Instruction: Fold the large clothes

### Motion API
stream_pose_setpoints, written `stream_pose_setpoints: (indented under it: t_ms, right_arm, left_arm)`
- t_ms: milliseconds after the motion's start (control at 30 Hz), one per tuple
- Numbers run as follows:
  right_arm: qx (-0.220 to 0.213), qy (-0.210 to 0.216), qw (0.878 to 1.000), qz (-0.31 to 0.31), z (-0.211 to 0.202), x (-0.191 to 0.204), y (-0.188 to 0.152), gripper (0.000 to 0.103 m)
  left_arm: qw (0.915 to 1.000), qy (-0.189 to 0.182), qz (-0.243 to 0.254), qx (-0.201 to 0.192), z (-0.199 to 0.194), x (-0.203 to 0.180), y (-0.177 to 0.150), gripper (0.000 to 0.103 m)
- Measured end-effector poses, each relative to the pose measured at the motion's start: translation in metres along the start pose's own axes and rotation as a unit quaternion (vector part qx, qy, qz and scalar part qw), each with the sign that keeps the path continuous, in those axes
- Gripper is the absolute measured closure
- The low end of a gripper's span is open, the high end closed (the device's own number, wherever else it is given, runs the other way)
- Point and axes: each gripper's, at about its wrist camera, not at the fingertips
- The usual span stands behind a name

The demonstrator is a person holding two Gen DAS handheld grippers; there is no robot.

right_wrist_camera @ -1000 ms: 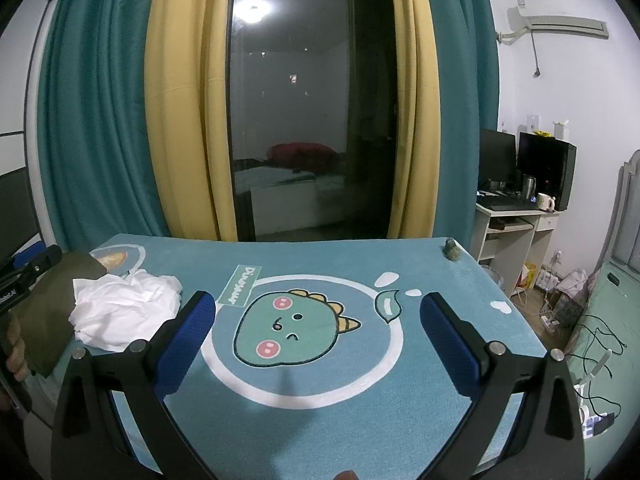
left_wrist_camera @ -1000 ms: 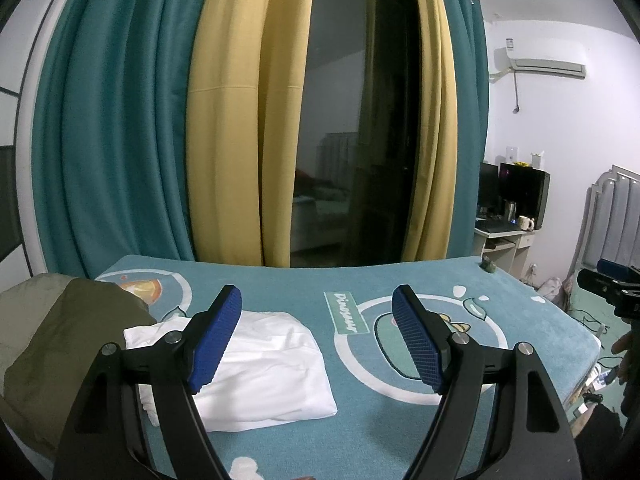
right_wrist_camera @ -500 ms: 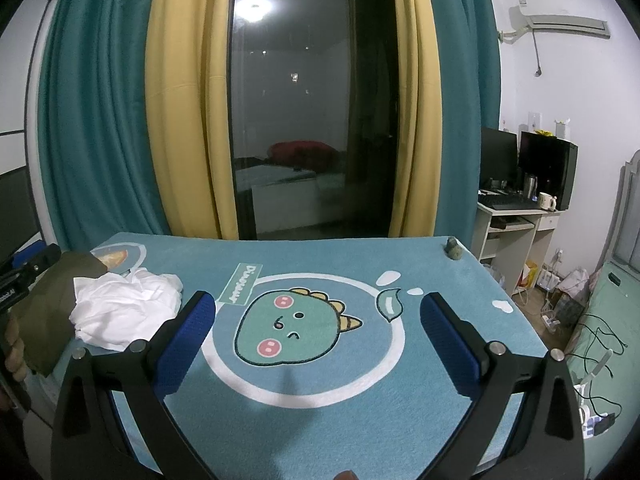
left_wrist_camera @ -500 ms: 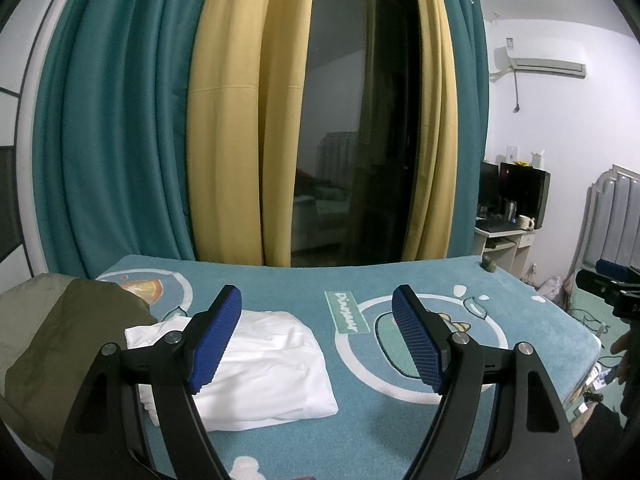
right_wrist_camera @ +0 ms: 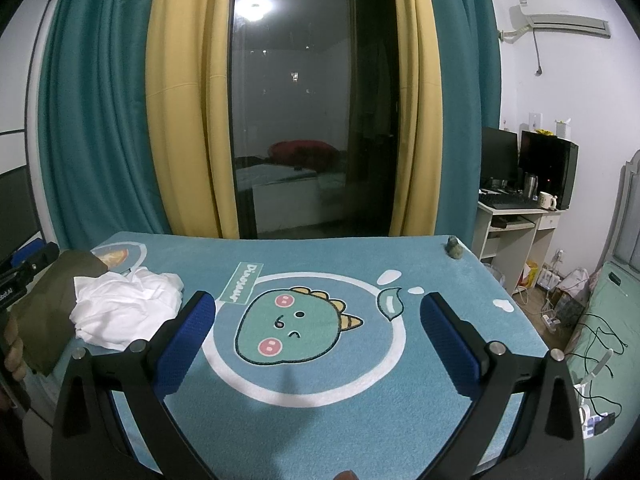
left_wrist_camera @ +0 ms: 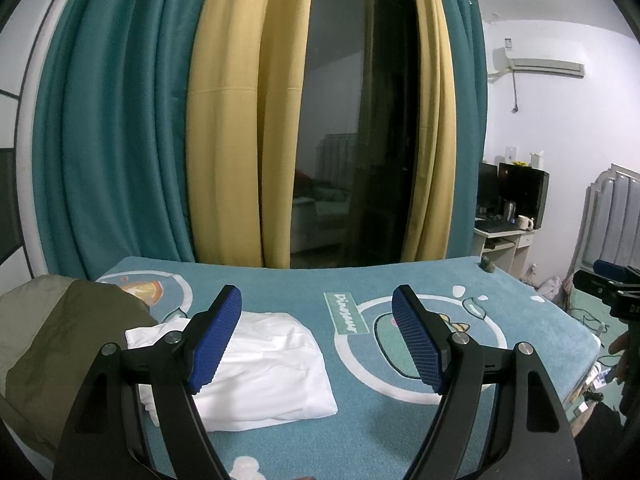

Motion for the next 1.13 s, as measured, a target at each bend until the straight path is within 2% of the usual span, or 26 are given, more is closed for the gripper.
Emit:
stream_pose_setpoints:
  t_ms: [1133]
  right_arm:
    - [0.008,0.001,1.000,-0.003,0.0030,0.0041,-0.0067,0.002]
  left_arm:
    - [1.0000,0.000,0.005,0.004,0.0027,0.0030,-0.0013,0.023]
Point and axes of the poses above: each gripper's, at about its wrist camera, not at the fingertips, and z roughly the way its jaws point, x to its left, y to its top, and after that the axes turned 5 degrees about -y, right-handed
